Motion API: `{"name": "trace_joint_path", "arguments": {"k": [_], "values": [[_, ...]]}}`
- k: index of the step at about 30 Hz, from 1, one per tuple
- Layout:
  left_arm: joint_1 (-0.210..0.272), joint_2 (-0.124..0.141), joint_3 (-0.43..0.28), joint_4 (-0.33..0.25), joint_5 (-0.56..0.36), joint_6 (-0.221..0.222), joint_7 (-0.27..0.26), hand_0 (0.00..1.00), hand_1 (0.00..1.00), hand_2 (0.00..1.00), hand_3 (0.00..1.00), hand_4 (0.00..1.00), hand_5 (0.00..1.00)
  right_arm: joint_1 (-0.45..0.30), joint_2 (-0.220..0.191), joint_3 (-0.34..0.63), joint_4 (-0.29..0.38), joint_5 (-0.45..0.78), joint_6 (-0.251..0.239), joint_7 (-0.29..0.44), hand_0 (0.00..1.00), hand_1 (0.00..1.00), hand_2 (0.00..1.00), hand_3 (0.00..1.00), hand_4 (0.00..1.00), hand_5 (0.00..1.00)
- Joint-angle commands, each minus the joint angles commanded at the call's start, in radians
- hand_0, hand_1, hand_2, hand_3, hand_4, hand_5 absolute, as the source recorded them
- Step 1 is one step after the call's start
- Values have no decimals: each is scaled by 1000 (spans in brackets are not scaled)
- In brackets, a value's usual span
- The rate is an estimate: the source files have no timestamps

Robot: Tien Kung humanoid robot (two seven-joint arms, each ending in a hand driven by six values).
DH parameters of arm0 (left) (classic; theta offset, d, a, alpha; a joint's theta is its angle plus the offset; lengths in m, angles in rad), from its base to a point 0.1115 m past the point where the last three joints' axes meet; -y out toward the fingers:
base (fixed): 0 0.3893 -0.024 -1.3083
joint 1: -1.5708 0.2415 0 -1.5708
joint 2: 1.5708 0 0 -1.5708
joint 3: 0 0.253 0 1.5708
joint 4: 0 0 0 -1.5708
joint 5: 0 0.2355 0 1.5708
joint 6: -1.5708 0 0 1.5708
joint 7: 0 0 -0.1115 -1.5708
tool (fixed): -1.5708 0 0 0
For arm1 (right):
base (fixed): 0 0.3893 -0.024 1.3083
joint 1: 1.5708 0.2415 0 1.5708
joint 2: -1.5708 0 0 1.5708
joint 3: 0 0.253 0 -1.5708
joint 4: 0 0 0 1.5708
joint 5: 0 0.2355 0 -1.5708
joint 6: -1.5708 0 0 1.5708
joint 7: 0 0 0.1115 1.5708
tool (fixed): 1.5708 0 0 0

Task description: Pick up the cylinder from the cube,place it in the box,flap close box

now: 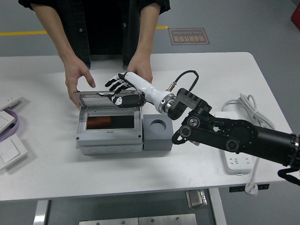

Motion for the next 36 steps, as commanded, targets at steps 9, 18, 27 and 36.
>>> {"name": "trace_joint_path", "arguments": {"k": [9,18,27,36], "values": [[1,-2,-27,-5,22,12,-5,584,574,558,617,664,261,-70,-42,-33,96,142,17,63,728,640,648,668,593,236],[11,-6,-11,-3,2,20,-8,579,573,558,617,669,261,-141,-69,61,113,153,5,95,666,633,652,678,572,240],[30,2,22,-2,-20,21,-10,578,573,556,616,669,261,-299,-206,284,268,-26,-28,76,696,644,659,686,550,253],[59,9,51,-1,-46,24,-8,575,568,558,615,667,255,-506,-272,499,253,122,-124,242,713,642,656,674,552,229]]}}
